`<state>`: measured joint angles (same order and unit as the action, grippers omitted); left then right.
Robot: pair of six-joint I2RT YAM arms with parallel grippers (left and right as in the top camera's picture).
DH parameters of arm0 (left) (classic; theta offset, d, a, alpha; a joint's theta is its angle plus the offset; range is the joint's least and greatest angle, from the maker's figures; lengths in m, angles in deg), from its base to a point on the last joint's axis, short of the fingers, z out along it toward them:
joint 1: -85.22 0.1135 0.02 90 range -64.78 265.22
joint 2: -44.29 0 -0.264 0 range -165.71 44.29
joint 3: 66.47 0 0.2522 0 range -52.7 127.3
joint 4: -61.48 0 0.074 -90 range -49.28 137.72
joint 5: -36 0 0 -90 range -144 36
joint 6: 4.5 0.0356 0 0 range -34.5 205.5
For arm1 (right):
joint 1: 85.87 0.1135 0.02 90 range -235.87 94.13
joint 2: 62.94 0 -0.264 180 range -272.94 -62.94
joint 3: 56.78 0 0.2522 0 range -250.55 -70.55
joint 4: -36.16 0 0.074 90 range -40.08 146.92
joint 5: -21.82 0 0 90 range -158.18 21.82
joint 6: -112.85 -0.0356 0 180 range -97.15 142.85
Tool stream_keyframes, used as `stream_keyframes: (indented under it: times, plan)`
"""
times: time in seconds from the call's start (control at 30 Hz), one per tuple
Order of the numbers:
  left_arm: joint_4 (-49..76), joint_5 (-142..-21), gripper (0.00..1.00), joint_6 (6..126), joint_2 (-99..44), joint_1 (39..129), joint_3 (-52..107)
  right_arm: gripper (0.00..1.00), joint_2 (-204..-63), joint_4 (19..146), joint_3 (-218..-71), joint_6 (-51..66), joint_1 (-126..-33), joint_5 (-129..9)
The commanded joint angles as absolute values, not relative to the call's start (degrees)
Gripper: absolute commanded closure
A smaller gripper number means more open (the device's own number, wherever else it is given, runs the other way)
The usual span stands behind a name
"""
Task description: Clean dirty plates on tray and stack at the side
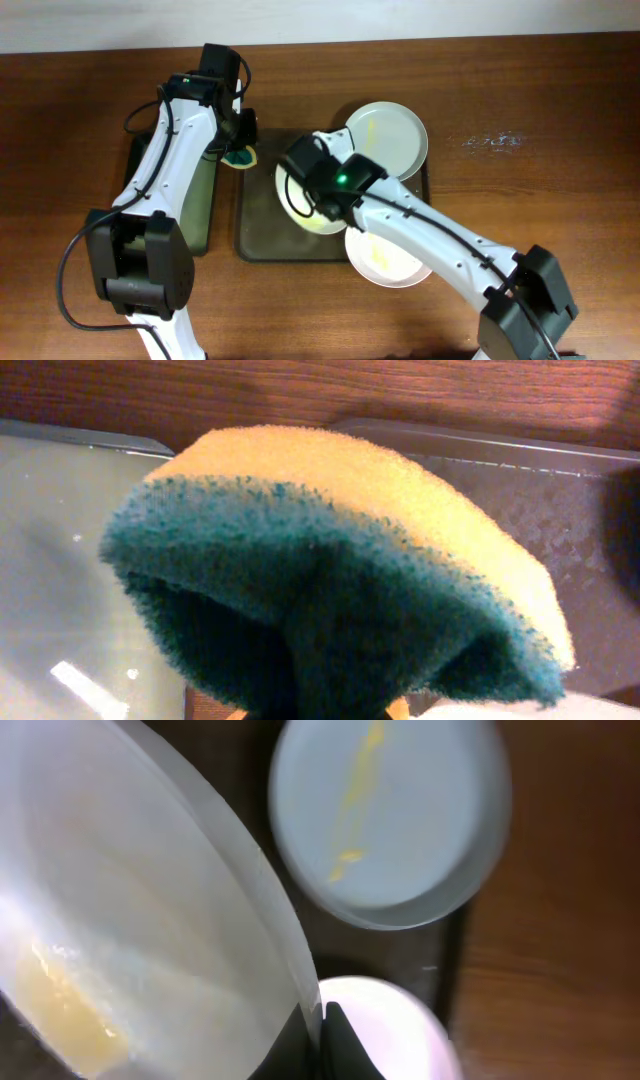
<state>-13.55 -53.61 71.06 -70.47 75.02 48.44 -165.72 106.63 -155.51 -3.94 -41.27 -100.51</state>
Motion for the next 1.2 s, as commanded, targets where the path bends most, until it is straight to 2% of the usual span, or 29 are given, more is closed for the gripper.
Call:
stream_keyframes:
  times: [0.0,0.23,0.4,0.63,0.9,1.17]
  plan:
    - [-13.4,-54.3,1.0,70.5,-70.3,75.0,49.4,0.96,-163.7,106.9,-156.0,-5.2,-38.7,-116.2]
    - [-13.1,-54.3,1.0,70.5,-70.3,75.0,49.4,0.96,-163.3,107.6,-156.1,-6.6,-35.6,-135.5]
    - [-13.0,-54.3,1.0,70.5,-70.3,75.0,49.4,0.96,-162.6,107.6,-156.1,-6.6,-33.6,-142.8]
    - [-13.0,-54.3,1.0,70.5,-70.3,75.0,49.4,0.96,-161.9,107.7,-156.1,-7.5,-30.3,-143.5]
    - [-13.0,-54.3,1.0,70.5,-70.3,75.0,49.4,0.96,-161.9,116.9,-156.1,-25.8,-29.3,-139.3]
    - [-13.0,-54.7,1.0,70.5,-70.3,74.5,49.4,0.96,-161.9,117.3,-156.1,-26.1,-29.3,-140.4]
